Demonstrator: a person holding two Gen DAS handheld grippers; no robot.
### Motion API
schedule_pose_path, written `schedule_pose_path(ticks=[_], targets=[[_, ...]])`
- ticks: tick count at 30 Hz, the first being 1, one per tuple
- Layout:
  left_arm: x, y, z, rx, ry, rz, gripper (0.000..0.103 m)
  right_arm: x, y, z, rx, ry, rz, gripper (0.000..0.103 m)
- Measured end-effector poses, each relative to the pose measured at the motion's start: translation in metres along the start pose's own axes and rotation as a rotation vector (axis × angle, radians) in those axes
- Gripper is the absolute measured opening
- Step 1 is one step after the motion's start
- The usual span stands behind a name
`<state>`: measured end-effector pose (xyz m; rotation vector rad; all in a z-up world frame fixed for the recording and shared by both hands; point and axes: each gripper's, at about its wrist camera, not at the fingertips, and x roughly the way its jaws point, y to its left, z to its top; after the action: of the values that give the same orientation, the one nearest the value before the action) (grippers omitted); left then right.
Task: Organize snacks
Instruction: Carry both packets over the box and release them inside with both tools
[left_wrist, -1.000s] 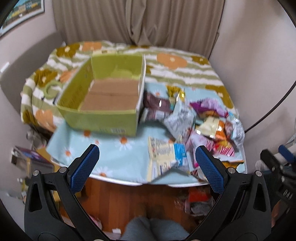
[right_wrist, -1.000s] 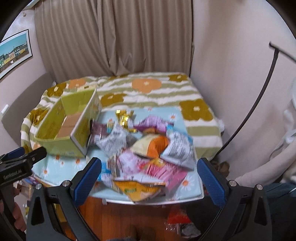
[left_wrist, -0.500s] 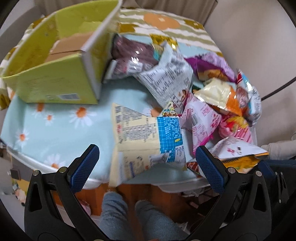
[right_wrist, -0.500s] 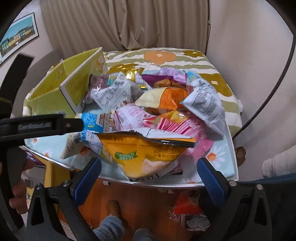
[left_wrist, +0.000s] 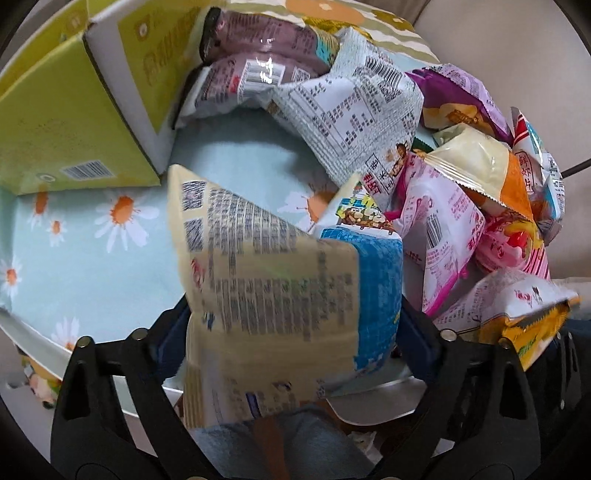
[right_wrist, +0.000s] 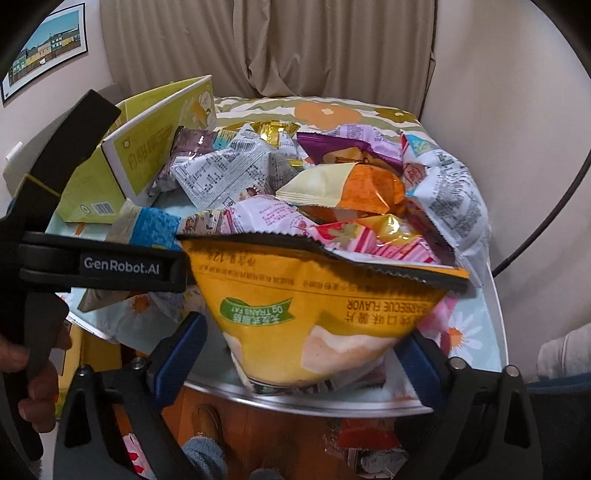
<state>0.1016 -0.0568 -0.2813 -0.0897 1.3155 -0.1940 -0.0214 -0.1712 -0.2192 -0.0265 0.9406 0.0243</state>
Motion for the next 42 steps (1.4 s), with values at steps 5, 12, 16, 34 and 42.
schedule_pose_path(ticks=[5,12,16,34,42], targets=[[0.0,0.007,-0.003,-0.006,0.002,-0.038,0.079,0.008,0.001,0.003,0.003,0.002,0.004,0.079],[-0.016,0.029,-0.02,-0.014,-0.009,-0.059,0.074,0.004,0.006,0.005,0.02,-0.018,0.01,0.063],[-0.035,0.044,-0.027,-0.025,-0.025,-0.067,0.074,-0.002,0.012,0.01,0.022,-0.035,0.016,0.06],[-0.175,0.118,0.016,-0.019,-0.252,-0.061,0.074,-0.046,0.064,0.108,0.015,-0.089,0.071,0.057],[-0.216,0.18,0.087,-0.008,-0.353,-0.037,0.074,-0.055,0.122,0.187,-0.015,-0.127,0.097,0.057]])
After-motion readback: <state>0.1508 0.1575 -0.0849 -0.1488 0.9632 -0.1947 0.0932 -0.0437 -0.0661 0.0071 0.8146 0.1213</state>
